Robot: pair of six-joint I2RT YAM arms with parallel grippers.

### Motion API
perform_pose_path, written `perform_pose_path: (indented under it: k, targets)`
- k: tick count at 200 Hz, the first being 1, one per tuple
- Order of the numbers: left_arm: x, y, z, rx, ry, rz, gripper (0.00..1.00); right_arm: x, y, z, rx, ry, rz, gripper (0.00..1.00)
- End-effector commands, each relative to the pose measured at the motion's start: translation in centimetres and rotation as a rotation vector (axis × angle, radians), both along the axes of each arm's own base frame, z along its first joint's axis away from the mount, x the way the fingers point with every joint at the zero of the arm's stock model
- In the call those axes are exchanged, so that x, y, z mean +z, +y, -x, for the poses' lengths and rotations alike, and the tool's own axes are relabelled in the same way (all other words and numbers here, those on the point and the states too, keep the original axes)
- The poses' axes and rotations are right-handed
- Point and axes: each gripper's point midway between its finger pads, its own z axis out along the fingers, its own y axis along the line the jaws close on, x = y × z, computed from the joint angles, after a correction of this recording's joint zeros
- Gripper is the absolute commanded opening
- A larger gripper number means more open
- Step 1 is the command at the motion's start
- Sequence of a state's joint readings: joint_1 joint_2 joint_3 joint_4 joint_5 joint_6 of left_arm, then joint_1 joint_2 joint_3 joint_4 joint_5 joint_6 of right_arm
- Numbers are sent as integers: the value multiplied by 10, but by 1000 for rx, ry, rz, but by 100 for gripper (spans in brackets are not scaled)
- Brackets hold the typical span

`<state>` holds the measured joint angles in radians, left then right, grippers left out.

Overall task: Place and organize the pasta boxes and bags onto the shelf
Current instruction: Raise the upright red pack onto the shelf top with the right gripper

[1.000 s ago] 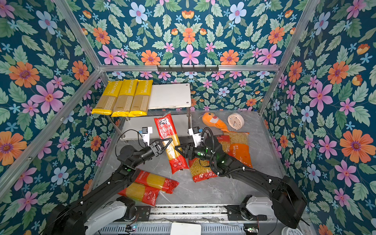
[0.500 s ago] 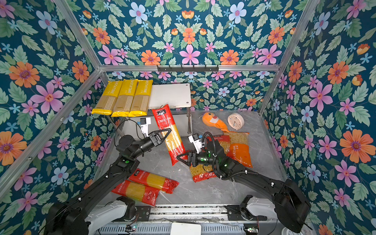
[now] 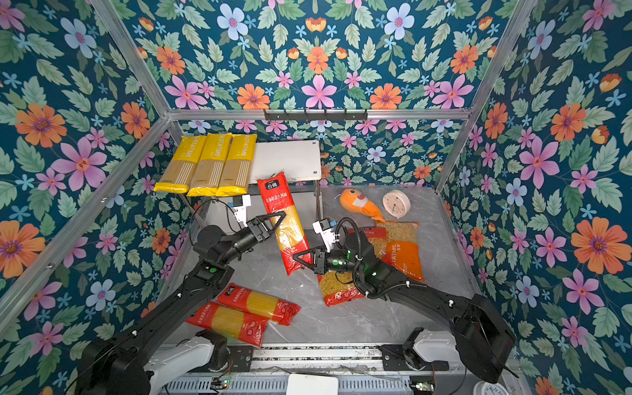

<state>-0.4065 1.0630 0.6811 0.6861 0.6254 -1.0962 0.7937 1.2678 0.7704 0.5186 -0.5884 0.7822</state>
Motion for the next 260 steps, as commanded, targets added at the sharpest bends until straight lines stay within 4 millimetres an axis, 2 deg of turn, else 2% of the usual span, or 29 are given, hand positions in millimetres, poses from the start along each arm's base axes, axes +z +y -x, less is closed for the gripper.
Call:
perform_pose_path:
  k: [1, 38, 79, 99, 130, 132, 135, 167, 192, 232, 260]
  targets:
    - [28, 6, 8, -2, -99, 46, 57, 40, 1, -3, -16, -89, -102, 7]
    - [21, 28, 9, 77, -87, 30, 72, 71, 4, -22, -78, -111, -101, 1]
    - [-1, 45, 12, 152, -44, 3, 77, 105, 18, -62, -149, -60, -91, 0]
    - [-23, 53, 13, 205, 3, -27, 77, 122, 21, -96, -214, 43, -92, 0]
    - [-74, 69, 17, 291, 121, -72, 77, 143, 34, -136, -262, 177, -102, 0]
    - [-77, 70, 18, 293, 129, -72, 77, 134, 39, -143, -268, 197, -87, 0]
    - [-82, 71, 18, 298, 140, -72, 77, 132, 42, -148, -273, 213, -82, 0]
    - [-105, 77, 29, 311, 188, -44, 77, 142, 64, -175, -279, 279, -61, 0]
    - [-115, 79, 33, 315, 207, -38, 77, 136, 78, -194, -282, 333, -45, 0]
    - [-122, 81, 34, 320, 217, -39, 76, 120, 104, -209, -231, 454, -74, 0]
    - [-123, 80, 34, 314, 218, -29, 76, 109, 122, -206, -206, 486, -62, 0]
